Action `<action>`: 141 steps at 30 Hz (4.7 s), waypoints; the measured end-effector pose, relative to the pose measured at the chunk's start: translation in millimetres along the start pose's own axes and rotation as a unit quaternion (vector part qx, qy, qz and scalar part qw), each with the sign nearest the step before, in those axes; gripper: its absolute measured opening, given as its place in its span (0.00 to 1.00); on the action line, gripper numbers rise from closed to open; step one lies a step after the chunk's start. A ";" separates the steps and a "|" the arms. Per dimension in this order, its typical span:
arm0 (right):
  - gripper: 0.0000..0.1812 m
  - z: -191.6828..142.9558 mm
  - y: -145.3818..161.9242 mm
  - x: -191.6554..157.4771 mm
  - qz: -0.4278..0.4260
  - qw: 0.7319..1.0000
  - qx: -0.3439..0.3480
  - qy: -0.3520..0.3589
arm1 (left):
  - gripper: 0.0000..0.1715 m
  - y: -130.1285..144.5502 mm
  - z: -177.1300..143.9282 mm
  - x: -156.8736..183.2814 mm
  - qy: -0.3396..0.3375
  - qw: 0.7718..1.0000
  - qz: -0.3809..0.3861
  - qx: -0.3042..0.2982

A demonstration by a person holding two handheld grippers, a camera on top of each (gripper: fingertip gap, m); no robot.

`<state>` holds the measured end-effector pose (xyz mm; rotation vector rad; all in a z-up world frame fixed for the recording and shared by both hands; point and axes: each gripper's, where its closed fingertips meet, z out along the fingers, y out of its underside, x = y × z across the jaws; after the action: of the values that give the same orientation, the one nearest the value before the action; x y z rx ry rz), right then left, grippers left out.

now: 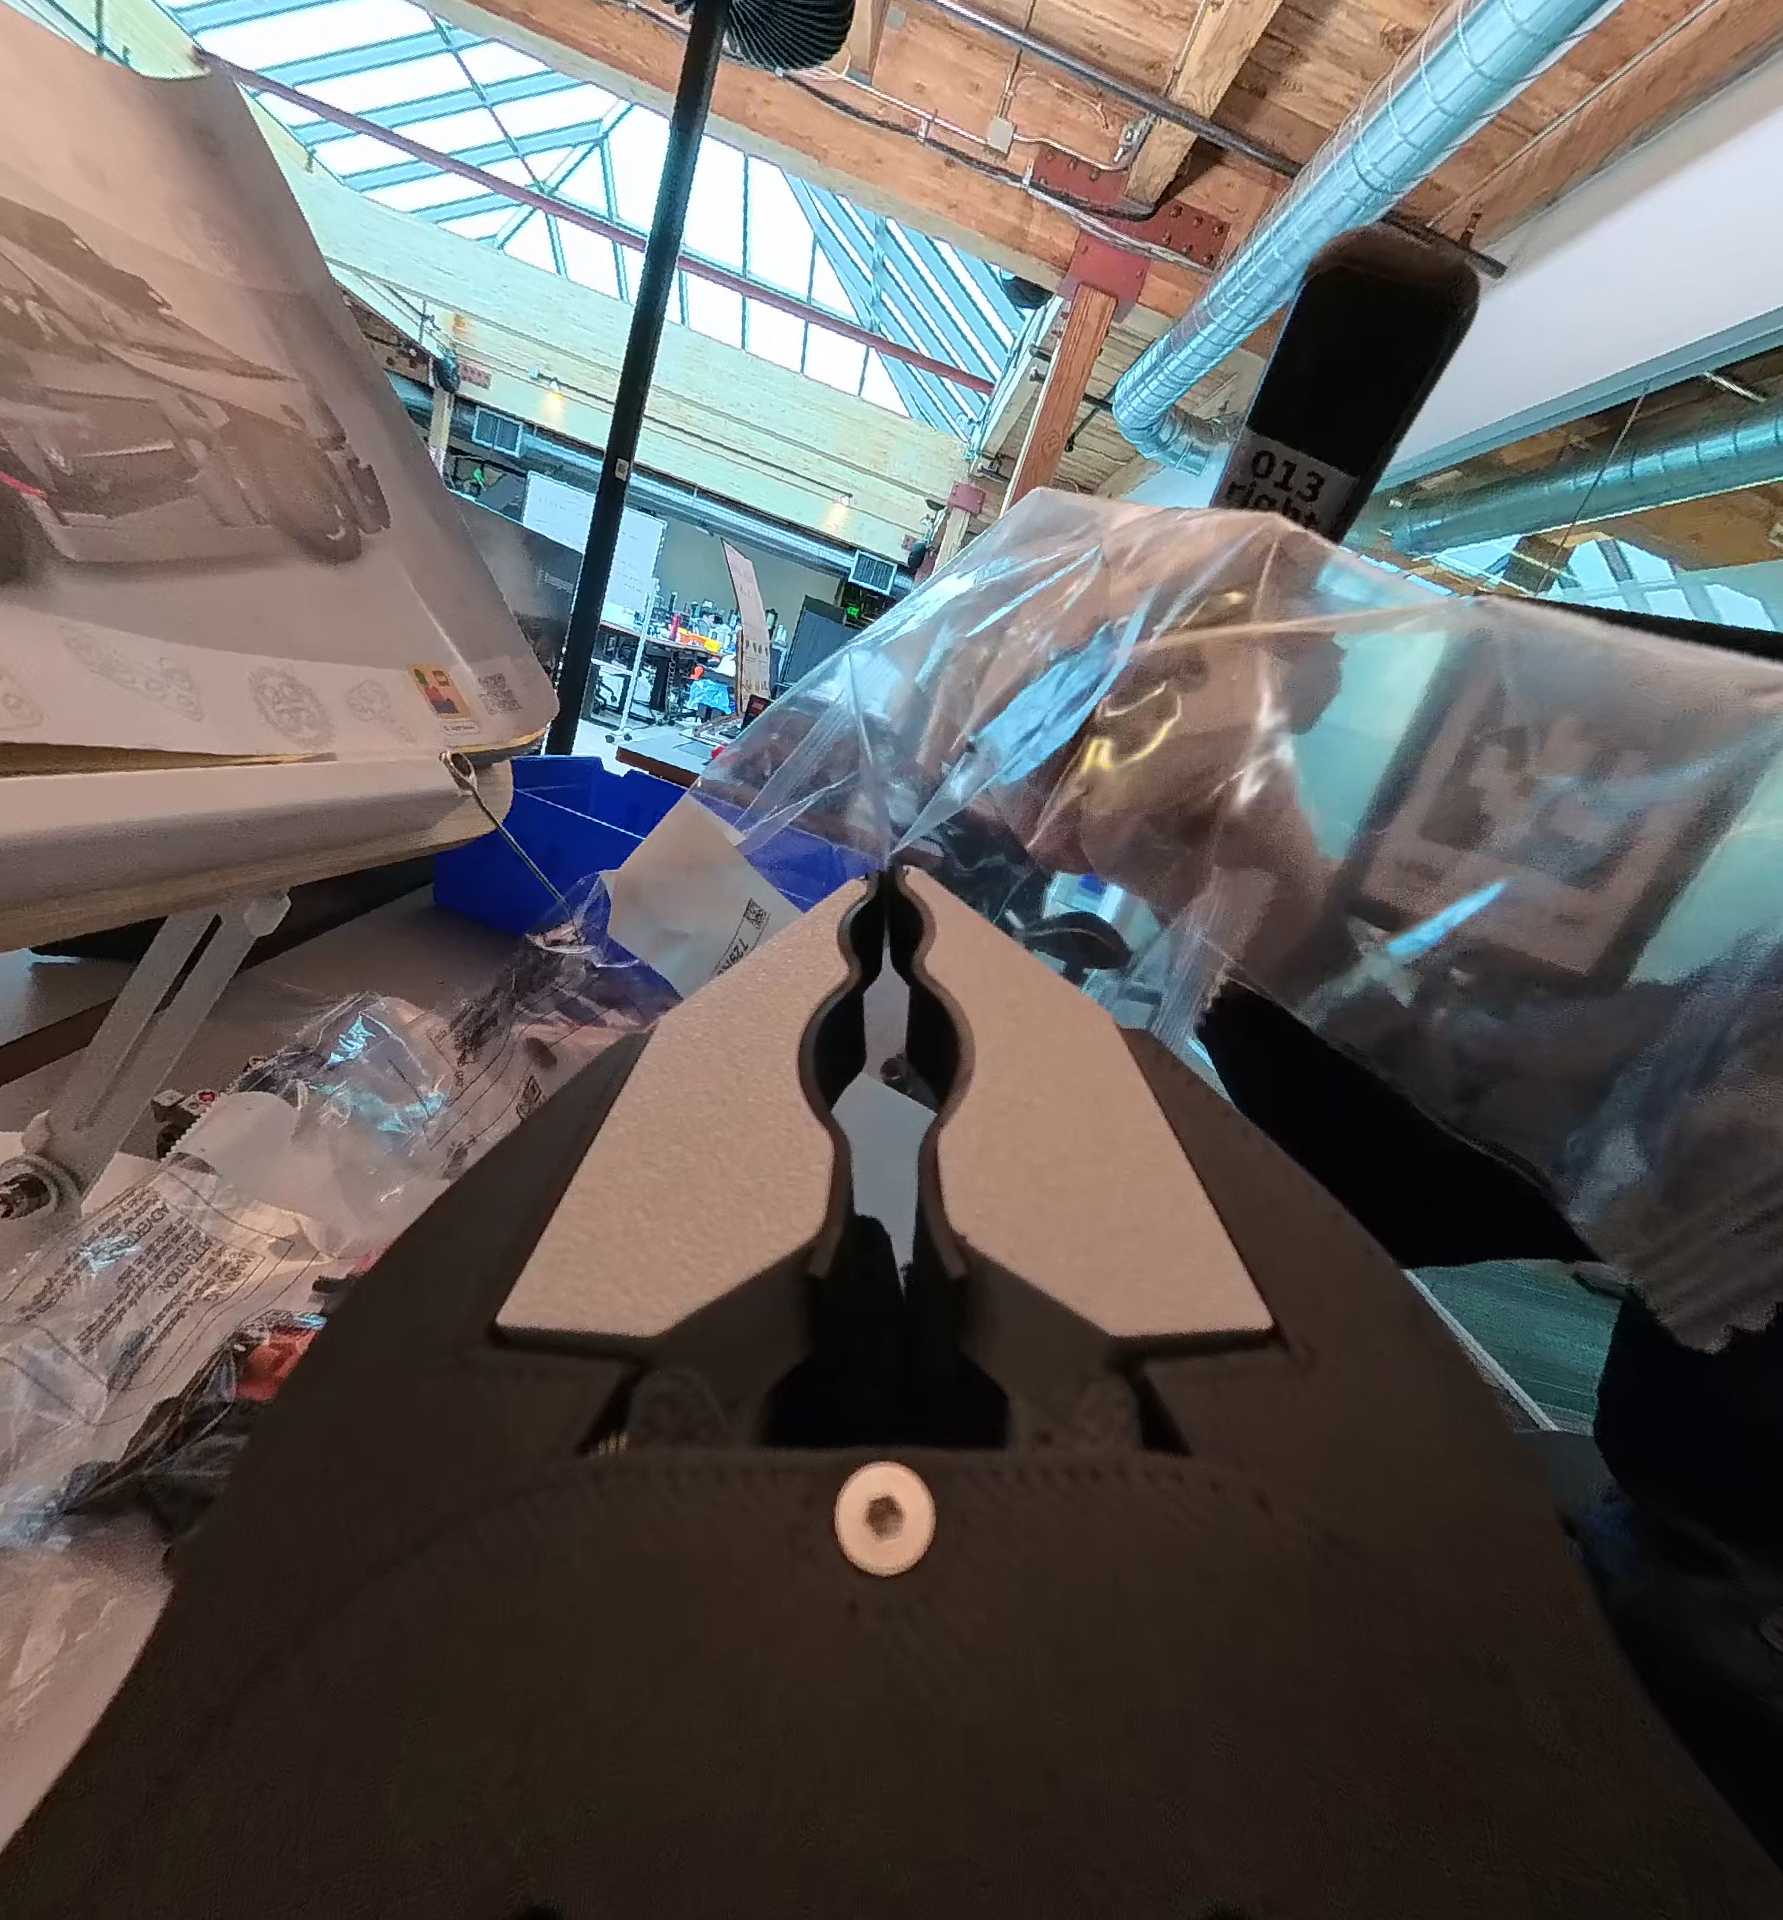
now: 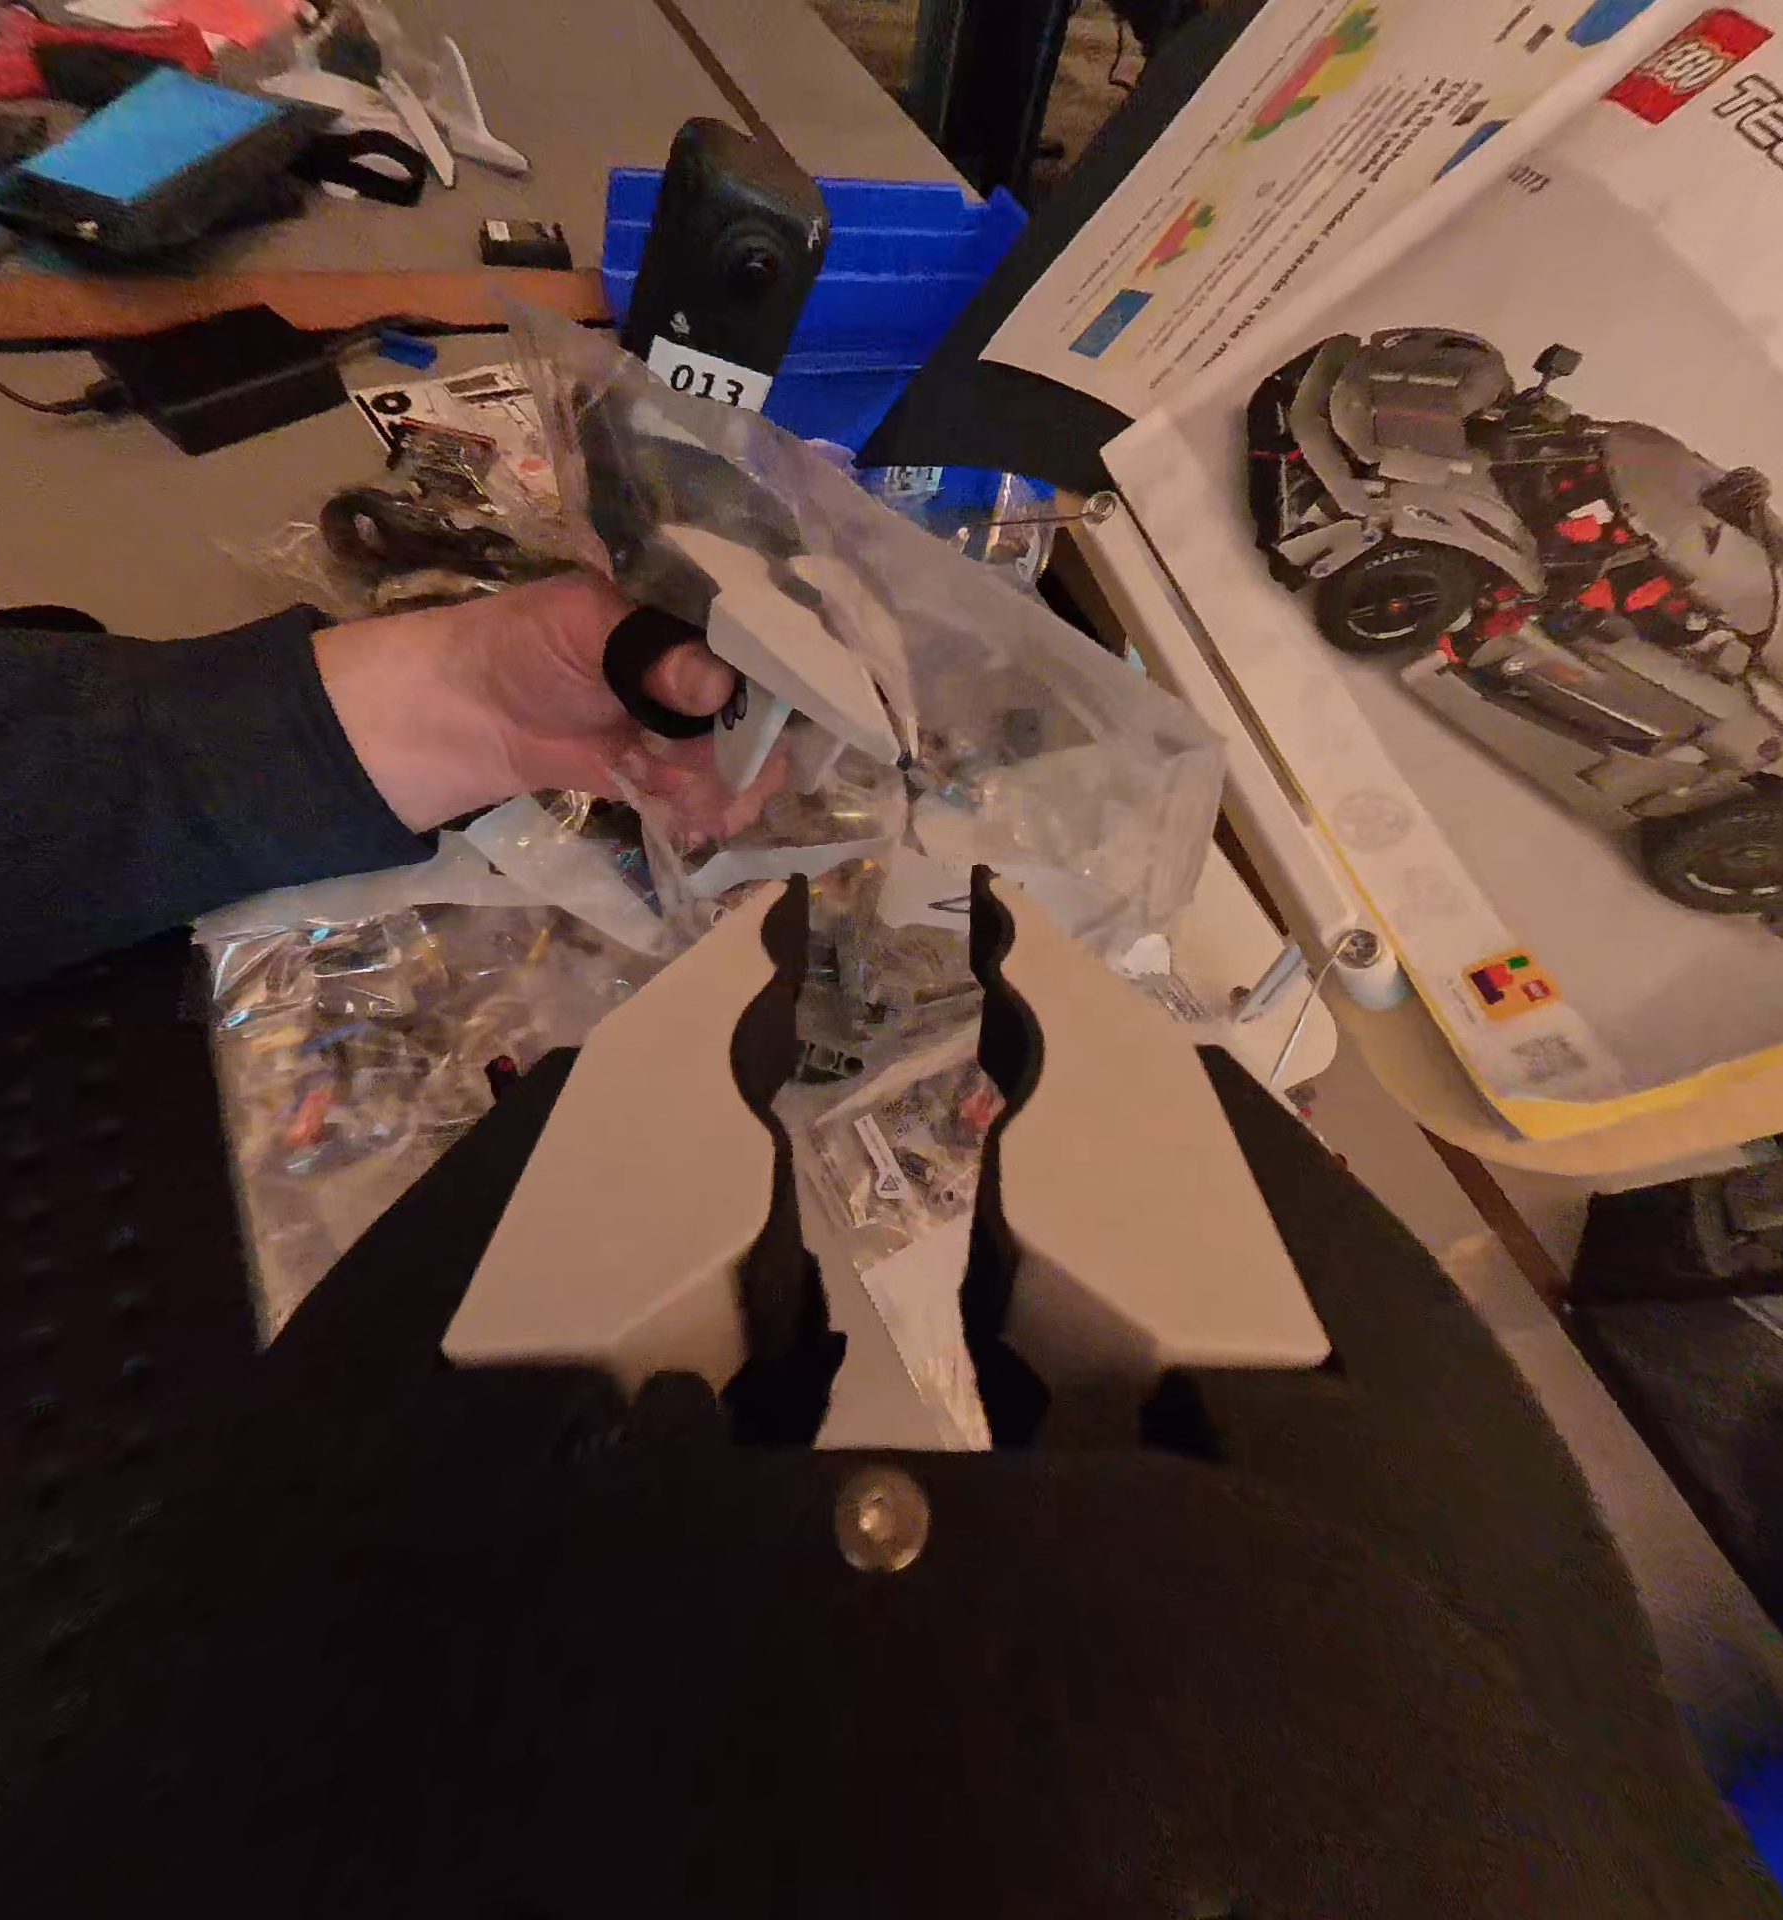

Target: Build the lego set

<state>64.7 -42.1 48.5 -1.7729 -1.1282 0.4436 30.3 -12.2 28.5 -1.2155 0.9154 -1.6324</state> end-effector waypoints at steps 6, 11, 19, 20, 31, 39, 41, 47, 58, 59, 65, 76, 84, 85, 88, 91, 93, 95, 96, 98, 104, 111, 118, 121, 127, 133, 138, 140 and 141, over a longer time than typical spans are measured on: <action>0.18 -55.0 75.4 40.8 0.068 0.989 -0.096 0.091 | 0.00 -4.7 -4.3 -1.5 -0.001 1.000 -0.004 0.012; 0.15 -79.5 215.8 55.5 0.186 0.938 -0.269 0.118 | 0.00 -2.0 -1.0 -0.1 0.001 1.000 -0.005 0.008; 0.14 -83.2 311.8 41.1 0.292 0.886 -0.341 0.115 | 0.00 1.6 1.1 -0.7 0.001 1.000 -0.006 0.001; 0.11 -82.5 315.2 38.4 0.293 0.885 -0.345 0.109 | 0.00 1.8 1.2 -0.9 0.001 1.000 -0.007 0.001; 0.00 -83.2 265.2 34.4 0.282 0.926 -0.235 0.086 | 0.00 1.6 0.9 -1.2 0.002 1.000 -0.008 0.000; 0.01 -65.0 48.4 12.3 0.090 0.995 0.009 0.039 | 0.00 10.0 9.5 1.0 0.007 1.000 -0.010 -0.017; 0.00 -52.7 11.2 5.0 0.047 0.998 0.042 0.026 | 0.00 9.9 10.7 2.6 0.008 1.000 -0.009 -0.017; 0.06 3.9 4.2 1.7 0.041 0.999 -0.009 -0.004 | 0.00 9.5 13.1 4.6 0.016 1.000 -0.012 -0.015; 0.18 -130.3 117.8 55.4 0.103 0.969 -0.174 0.142 | 0.00 6.7 7.0 0.1 0.011 1.000 -0.017 -0.006; 0.18 -162.5 148.6 70.0 0.129 0.951 -0.219 0.176 | 0.00 6.1 6.4 -0.2 0.011 1.000 -0.018 -0.005; 0.17 -324.3 333.5 86.7 0.348 0.810 -0.415 0.226 | 0.00 9.9 8.6 -0.9 0.010 1.000 -0.020 -0.010; 0.15 -336.5 455.8 55.2 0.443 0.699 -0.544 0.142 | 0.00 19.1 12.6 -4.6 0.006 0.999 -0.024 -0.026; 0.12 -334.9 458.6 44.5 0.487 0.678 -0.541 0.105 | 0.00 19.8 13.2 -8.8 0.009 0.999 -0.031 -0.023; 0.10 -336.1 459.6 44.8 0.487 0.676 -0.543 0.107 | 0.00 20.1 13.6 -8.1 0.009 0.999 -0.030 -0.024; 0.02 -337.8 461.6 45.2 0.481 0.676 -0.547 0.109 | 0.00 18.1 12.5 -6.7 0.009 0.999 -0.027 -0.022; 0.01 -337.5 461.7 44.2 0.464 0.682 -0.555 0.109 | 0.00 16.0 10.7 -7.1 0.008 0.999 -0.028 -0.016; 0.01 -336.4 460.9 44.4 0.455 0.688 -0.555 0.109 | 0.00 15.3 10.5 -6.8 0.008 0.999 -0.028 -0.015; 0.01 -329.9 454.7 47.6 0.452 0.705 -0.536 0.109 | 0.00 15.5 10.9 -6.2 0.009 0.999 -0.027 -0.016; 0.01 -326.5 448.3 51.0 0.446 0.716 -0.525 0.114 | 0.00 15.7 11.2 -6.0 0.009 0.999 -0.027 -0.016; 0.01 -310.8 420.4 57.8 0.425 0.754 -0.488 0.116 | 0.00 16.5 12.1 -5.9 0.010 0.999 -0.028 -0.018; 0.01 -207.5 216.3 74.8 0.209 0.932 -0.275 0.110 | 0.00 23.0 20.0 -5.0 0.013 0.999 -0.030 -0.027; 0.01 -75.5 23.0 13.7 0.002 0.996 -0.089 0.015 | 0.00 28.1 27.6 0.0 0.020 0.999 -0.027 -0.039; 0.16 -5.5 27.1 1.6 -0.010 0.992 -0.128 -0.005 | 0.00 26.5 30.2 3.6 0.028 0.999 -0.028 -0.037; 0.15 -18.4 33.4 6.3 -0.022 0.990 -0.135 0.021 | 0.00 26.2 29.8 3.2 0.029 0.999 -0.029 -0.036; 0.10 -99.8 77.5 32.3 0.048 0.982 -0.164 0.083 | 0.00 22.4 25.7 2.9 0.026 0.999 -0.029 -0.027; 0.11 -185.5 258.7 30.9 0.151 0.901 -0.398 0.087 | 0.00 21.9 24.7 1.6 0.025 0.999 -0.031 -0.026; 0.11 -200.6 347.1 -0.2 0.185 0.866 -0.463 0.038 | 0.00 24.9 26.2 1.7 0.025 0.999 -0.032 -0.030; 0.09 -197.4 359.6 -5.9 0.190 0.866 -0.461 0.032 | 0.00 25.2 25.8 1.4 0.024 0.999 -0.032 -0.030; 0.08 -199.1 366.8 -6.9 0.190 0.859 -0.473 0.036 | 0.00 25.2 25.4 1.2 0.023 0.999 -0.032 -0.031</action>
<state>383.6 -195.9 -172.5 -2.8760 -0.9995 0.0064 60.2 -23.3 12.2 -1.2642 0.9707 -1.7002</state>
